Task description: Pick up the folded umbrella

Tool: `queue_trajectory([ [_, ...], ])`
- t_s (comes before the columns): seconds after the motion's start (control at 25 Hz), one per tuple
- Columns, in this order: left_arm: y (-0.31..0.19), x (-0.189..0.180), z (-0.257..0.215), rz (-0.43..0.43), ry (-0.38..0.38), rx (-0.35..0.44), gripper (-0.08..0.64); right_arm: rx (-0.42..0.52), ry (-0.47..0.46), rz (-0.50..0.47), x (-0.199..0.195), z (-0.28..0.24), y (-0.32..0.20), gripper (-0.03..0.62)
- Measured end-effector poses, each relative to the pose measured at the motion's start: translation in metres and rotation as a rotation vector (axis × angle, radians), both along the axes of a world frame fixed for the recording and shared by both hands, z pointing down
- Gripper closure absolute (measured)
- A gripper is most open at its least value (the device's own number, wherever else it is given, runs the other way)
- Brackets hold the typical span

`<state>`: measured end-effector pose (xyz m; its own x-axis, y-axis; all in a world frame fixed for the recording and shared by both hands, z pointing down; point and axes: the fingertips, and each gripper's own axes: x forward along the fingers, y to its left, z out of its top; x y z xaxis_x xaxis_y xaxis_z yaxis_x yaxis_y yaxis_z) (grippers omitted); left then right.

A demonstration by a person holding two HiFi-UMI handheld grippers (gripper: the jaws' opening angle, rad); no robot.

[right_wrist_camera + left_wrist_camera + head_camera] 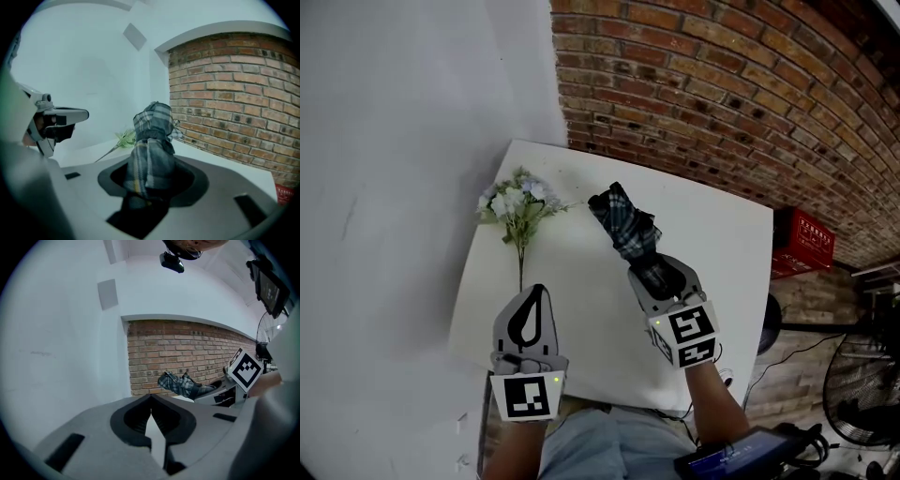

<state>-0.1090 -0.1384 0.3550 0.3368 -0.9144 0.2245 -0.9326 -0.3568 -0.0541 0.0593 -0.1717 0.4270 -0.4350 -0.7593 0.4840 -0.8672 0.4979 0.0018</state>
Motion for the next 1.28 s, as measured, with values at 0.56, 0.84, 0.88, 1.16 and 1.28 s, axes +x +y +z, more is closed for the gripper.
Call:
queue_trajectory([
  [0.56,0.037,0.030,-0.039,0.031,-0.020,0.080,0.553,0.126,-0.037,0.038,0.026,-0.057,0.042,0.402],
  [0.84,0.062,0.044,-0.071,0.032,-0.036,0.148,0.554,0.186,-0.054,0.056,0.043,-0.089,0.073,0.400],
  [0.88,0.065,0.045,-0.075,0.030,-0.036,0.157,0.554,0.195,-0.055,0.059,0.046,-0.094,0.078,0.400],
  [1.16,0.090,0.058,-0.103,0.034,-0.042,0.224,0.554,0.267,-0.070,0.076,0.062,-0.125,0.108,0.400],
  [1.28,0.102,0.065,-0.114,0.034,-0.042,0.250,0.554,0.309,-0.078,0.076,0.067,-0.141,0.120,0.399],
])
